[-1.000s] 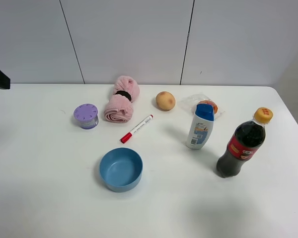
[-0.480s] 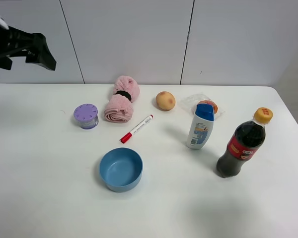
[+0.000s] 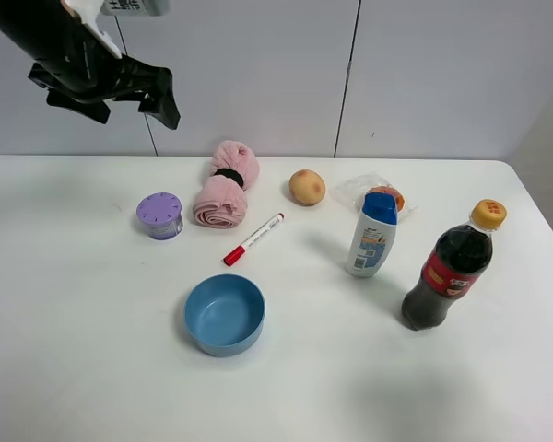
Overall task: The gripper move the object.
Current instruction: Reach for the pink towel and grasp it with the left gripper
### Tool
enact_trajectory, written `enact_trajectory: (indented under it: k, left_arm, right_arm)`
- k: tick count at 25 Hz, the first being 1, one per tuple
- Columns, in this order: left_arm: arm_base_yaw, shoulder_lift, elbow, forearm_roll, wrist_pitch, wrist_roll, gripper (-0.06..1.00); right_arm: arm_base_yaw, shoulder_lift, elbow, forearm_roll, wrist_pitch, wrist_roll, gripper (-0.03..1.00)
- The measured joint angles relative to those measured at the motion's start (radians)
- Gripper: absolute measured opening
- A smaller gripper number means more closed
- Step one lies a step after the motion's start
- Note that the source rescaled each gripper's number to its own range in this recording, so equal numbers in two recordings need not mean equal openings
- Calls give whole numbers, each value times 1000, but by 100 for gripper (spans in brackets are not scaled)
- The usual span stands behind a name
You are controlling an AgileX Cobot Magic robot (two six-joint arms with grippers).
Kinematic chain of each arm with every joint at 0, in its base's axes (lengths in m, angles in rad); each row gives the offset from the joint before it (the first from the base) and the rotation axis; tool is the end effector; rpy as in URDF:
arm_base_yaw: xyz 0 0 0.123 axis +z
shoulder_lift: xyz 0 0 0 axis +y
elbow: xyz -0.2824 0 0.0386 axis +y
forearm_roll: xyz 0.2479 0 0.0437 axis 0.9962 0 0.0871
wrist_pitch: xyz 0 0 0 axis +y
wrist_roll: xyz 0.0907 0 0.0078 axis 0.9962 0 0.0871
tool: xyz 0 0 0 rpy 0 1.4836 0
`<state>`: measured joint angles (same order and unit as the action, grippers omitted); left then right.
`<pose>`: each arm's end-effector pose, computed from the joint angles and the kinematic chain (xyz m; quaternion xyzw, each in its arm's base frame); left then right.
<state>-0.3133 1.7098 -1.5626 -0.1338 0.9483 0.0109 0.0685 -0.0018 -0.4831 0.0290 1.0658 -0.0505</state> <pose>0.3560 -0.1257 0.3278 0.1326 0.9496 -0.1040 0.2643 -0.0036 0.0021 0.2721 -0.0515 0.8568 0.0191 0.5127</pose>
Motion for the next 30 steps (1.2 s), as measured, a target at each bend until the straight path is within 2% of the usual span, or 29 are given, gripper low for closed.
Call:
enact_trajectory:
  k: [8,14,20,30]
  left_arm:
    - [-59,211,-205,12,54,-18,100]
    - [-63,328,-298,17,63,-18,100]
    - [-63,427,-346,20,45,-11,100]
    - [-63,523,-347,27,-24,5,100]
  right_arm:
    - [0,0,0,0,0,0,100]
    - [0,0,0,0,0,0,100]
    - [0,0,0,0,0,0,100]
    - [0,0,0,0,0,0,100]
